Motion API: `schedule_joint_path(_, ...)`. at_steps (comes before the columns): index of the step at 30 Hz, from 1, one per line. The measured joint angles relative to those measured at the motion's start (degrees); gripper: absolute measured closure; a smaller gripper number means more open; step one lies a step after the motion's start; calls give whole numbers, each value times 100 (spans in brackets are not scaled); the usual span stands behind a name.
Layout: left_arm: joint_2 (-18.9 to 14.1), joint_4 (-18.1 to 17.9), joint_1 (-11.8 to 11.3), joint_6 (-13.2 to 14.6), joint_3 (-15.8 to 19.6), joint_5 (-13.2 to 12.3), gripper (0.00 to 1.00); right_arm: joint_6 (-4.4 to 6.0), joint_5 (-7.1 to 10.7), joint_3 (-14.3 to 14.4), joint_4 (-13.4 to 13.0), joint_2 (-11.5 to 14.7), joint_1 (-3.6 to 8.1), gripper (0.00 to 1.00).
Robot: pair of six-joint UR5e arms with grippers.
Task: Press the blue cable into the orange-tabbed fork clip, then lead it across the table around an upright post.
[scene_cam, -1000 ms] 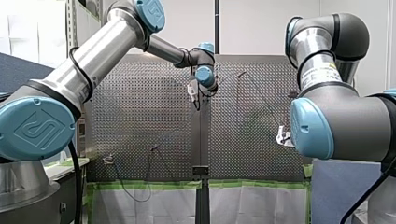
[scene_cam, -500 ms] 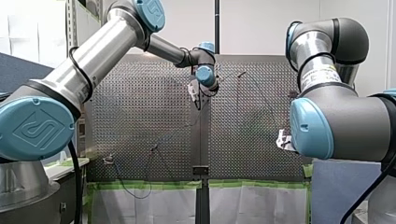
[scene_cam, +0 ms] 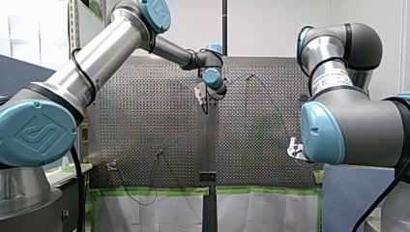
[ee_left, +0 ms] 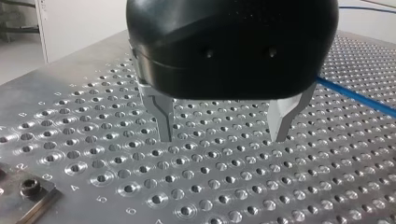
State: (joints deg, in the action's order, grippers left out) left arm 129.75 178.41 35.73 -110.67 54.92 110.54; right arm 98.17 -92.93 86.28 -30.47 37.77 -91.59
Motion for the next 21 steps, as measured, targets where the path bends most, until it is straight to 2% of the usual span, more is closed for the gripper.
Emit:
schedule_joint_path(7, -1, 102, 17, -72, -9, -113, 0, 31, 84, 0, -20, -16, 4, 100)
schedule_joint_path(13, -32, 394, 31, -322, -87, -450, 0, 45, 131, 0, -22, -19, 5, 100)
schedule_joint_path(21, -301, 876, 93, -518, -99, -935, 0, 101, 202, 0, -29, -21, 5, 100)
